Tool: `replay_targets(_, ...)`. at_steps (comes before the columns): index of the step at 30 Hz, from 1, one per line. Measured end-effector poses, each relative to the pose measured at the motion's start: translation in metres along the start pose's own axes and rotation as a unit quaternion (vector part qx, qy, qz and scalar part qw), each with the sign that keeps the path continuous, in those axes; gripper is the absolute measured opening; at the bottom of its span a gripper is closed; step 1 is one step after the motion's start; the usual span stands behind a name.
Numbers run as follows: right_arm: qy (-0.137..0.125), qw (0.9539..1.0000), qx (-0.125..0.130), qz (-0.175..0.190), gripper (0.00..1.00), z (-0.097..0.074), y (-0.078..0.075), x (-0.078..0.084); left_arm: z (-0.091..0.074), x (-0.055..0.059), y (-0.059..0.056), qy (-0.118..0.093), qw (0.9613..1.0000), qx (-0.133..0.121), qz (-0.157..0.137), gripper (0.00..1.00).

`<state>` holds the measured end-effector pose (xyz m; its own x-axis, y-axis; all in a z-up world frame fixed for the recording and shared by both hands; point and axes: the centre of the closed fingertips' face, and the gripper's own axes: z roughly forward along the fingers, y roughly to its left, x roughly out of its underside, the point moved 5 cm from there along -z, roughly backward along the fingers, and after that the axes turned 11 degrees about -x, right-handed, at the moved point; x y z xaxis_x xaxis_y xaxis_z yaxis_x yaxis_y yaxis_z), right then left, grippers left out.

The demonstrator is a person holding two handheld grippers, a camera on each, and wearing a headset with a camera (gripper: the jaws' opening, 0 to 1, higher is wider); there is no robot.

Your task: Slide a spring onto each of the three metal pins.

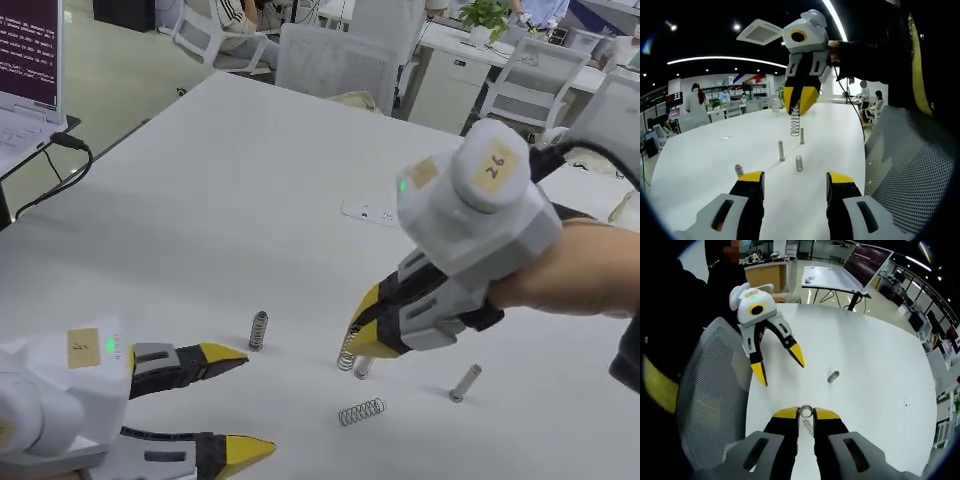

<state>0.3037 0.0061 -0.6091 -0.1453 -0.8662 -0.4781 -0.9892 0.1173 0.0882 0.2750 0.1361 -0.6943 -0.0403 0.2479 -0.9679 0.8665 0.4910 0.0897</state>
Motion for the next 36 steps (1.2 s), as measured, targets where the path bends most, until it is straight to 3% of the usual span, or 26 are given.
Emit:
replay_targets(13,-0.007,0.999,0.037,0.024,0.07,-0.021,-0.018,0.016,0.003,0.0,-0.004,0.0,0.9997,0.003,-0.022,0.66)
replay_targets(19,-0.012,0.9986,0.043,0.03,0.07,-0.02,-0.025,0.02,0.004,0.001,-0.004,0.003,0.9995,0.004,-0.032,0.73)
replay_targets(36,-0.022,0.9966,0.044,0.066,0.07,-0.004,-0.051,0.042,0.005,0.003,-0.006,0.008,0.9992,0.009,-0.037,0.78)
